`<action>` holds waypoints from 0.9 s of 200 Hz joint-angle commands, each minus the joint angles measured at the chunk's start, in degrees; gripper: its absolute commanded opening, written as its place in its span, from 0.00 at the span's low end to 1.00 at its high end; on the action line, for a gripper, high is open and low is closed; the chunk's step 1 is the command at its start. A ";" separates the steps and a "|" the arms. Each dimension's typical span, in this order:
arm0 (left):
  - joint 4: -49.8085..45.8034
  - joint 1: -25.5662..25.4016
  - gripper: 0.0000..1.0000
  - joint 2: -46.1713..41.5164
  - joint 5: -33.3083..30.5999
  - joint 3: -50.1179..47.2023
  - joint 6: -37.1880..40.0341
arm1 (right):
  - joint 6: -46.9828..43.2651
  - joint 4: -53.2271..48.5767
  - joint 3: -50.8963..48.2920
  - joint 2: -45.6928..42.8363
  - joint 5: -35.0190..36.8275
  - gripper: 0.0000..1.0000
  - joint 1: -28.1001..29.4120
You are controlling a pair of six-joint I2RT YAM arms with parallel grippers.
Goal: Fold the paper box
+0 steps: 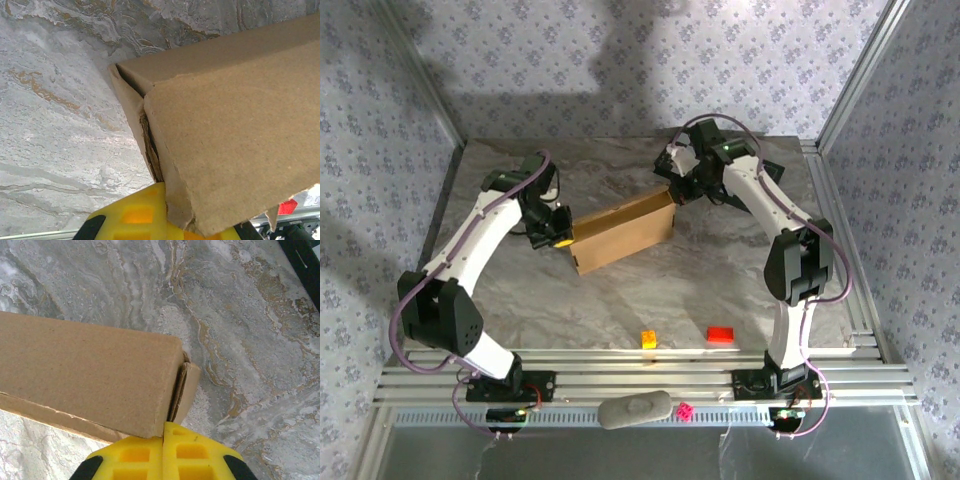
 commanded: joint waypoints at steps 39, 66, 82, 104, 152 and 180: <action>-1.12 -0.76 0.21 -2.75 -0.49 -1.27 -1.07 | -1.37 0.68 -3.29 -2.05 1.45 0.00 0.79; -1.74 -0.91 0.38 -4.78 0.24 1.03 -3.20 | -1.37 0.76 -3.63 -2.15 1.59 0.00 0.87; -1.20 -0.90 0.42 -7.18 0.97 1.63 -5.68 | -1.46 0.86 -3.77 -2.14 1.55 0.00 0.87; 0.56 -0.74 0.47 -11.31 0.79 1.77 -11.61 | -1.46 1.03 -3.80 -2.32 1.55 0.00 0.89; 10.90 3.11 0.54 -16.77 -0.45 -4.67 -28.00 | -1.42 1.27 -3.86 -2.32 1.46 0.00 1.05; 19.47 4.37 0.55 -16.23 0.64 -9.68 -36.79 | -1.46 1.29 -4.18 -2.65 1.43 0.00 1.13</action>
